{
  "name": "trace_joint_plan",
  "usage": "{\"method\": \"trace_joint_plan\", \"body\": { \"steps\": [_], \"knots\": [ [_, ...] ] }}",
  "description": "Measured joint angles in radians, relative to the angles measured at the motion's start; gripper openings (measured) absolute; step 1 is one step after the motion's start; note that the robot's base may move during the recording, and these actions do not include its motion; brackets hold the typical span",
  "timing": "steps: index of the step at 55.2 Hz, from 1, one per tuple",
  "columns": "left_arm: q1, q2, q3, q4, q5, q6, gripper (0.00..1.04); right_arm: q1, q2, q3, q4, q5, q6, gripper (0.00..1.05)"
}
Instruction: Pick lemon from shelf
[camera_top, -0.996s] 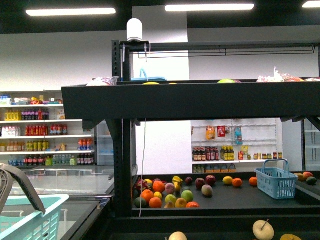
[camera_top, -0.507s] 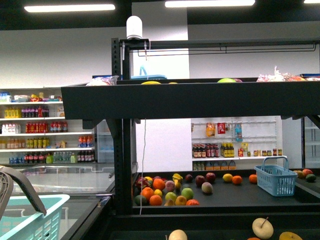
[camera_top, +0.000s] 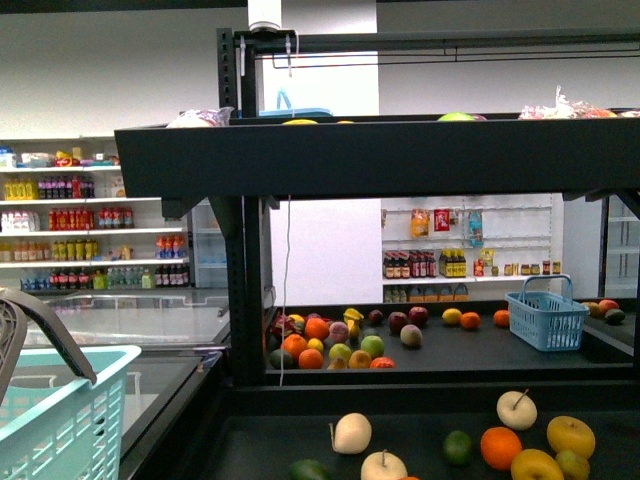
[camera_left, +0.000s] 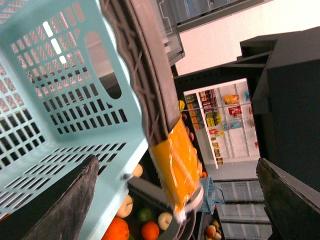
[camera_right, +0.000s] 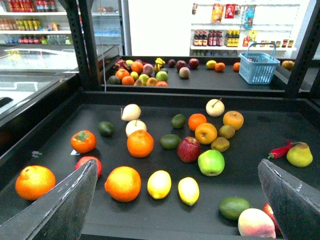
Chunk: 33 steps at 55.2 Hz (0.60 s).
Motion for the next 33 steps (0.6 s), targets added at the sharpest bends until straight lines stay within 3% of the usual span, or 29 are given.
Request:
{"method": "trace_joint_plan", "body": {
  "steps": [21, 33],
  "knots": [
    [-0.003, 0.279, 0.275, -0.031, -0.072, -0.016, 0.97, 0.000, 0.000, 0.000, 0.000, 0.000, 0.000, 0.97],
    [-0.032, 0.307, 0.313, -0.045, -0.080, -0.013, 0.59, 0.000, 0.000, 0.000, 0.000, 0.000, 0.000, 0.97]
  ]
}}
